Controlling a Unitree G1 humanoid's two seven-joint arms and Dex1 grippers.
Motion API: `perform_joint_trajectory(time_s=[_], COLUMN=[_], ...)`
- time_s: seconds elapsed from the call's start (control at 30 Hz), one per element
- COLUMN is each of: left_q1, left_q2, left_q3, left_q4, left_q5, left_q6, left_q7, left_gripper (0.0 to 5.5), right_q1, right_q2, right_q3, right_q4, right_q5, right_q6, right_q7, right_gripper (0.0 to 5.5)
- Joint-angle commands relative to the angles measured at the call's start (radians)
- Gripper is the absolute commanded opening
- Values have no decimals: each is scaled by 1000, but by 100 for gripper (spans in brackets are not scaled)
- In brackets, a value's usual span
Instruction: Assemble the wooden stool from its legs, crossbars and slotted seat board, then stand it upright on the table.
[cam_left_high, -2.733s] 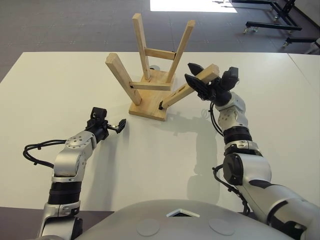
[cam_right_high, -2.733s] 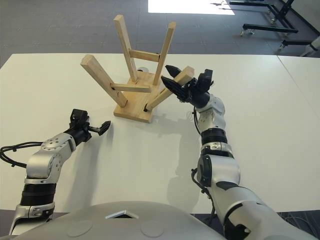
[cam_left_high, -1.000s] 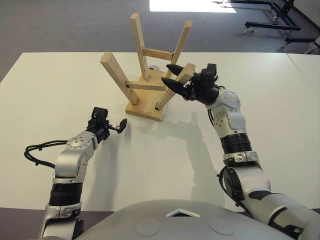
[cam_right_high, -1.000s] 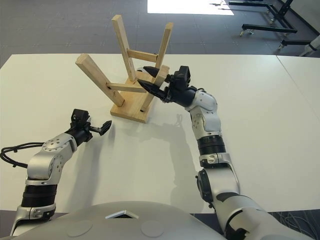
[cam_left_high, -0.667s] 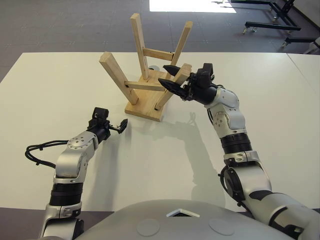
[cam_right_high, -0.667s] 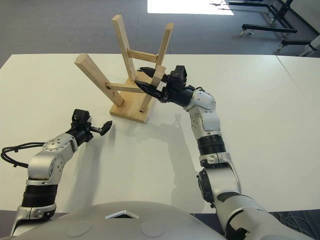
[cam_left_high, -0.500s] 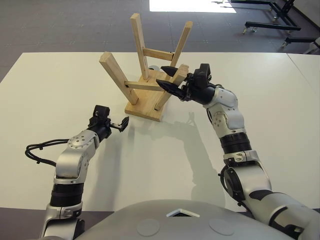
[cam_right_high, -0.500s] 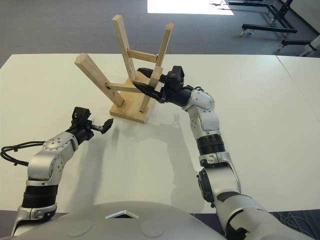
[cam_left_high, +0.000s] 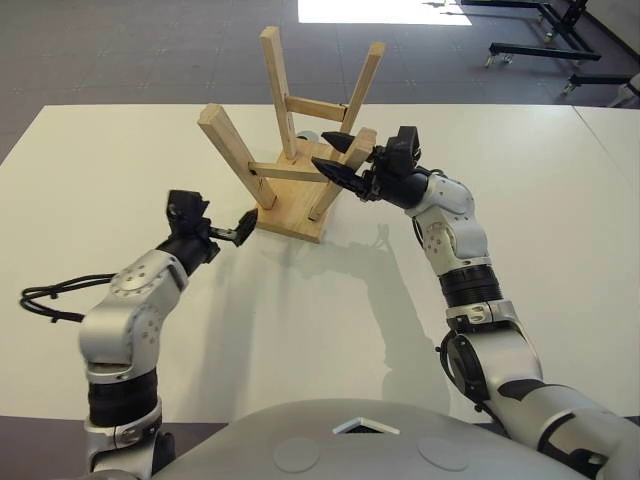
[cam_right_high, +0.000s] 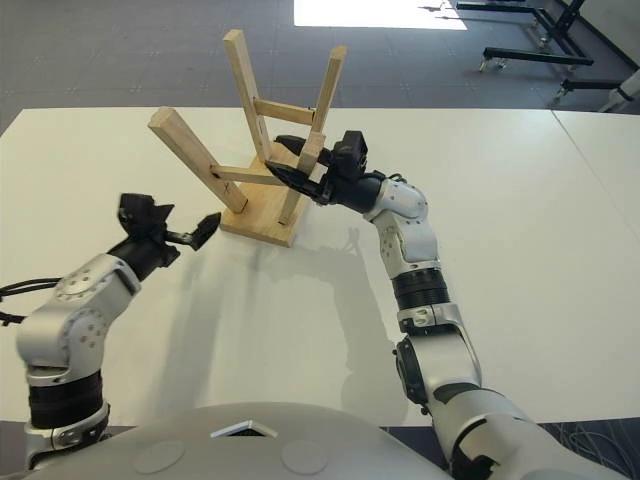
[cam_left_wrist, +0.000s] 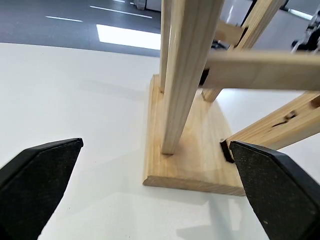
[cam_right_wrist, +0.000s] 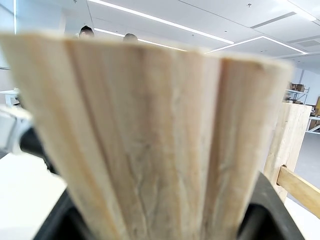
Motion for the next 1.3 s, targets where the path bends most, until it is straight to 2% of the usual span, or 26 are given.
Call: perform_joint_trajectory(time_s=[0.03, 0.1, 0.23, 0.37, 0.53, 0.67, 0.9, 1.3], left_q1=[-60, -99, -153, -185, -239, -284, -290, -282], left_q2=[-11, -19, 0, -11, -10, -22, -58, -116], left_q3=[114, 134, 87, 60, 117, 47, -189, -246], left_q4=[-112, -151, -185, -210, -226, -240, -176, -68], left_q5=[-175, -245, -268, -330, -463, -523, -361, -210], left_q6=[117, 158, 186, 205, 159, 152, 103, -18], left_q7=[42, 84, 153, 203, 269, 348, 429, 429], left_gripper=[540, 540, 540, 483, 397, 336, 233, 57], right_q1=[24, 26, 27, 23, 27, 24, 21, 22], right_q2=[-3, -5, 0, 1, 3, 3, 12, 23], right_q3=[-4, -7, -9, -10, -11, -10, -1, 0], right_q4=[7, 7, 8, 11, 10, 15, 14, 5], right_q5=[-3, -2, -1, 2, 1, -2, -4, -3], right_q6=[21, 21, 23, 24, 21, 17, 18, 26], right_q7=[-3, -3, 0, 1, -1, 2, 2, -4], right_gripper=[205, 205, 205, 205, 205, 205, 205, 205])
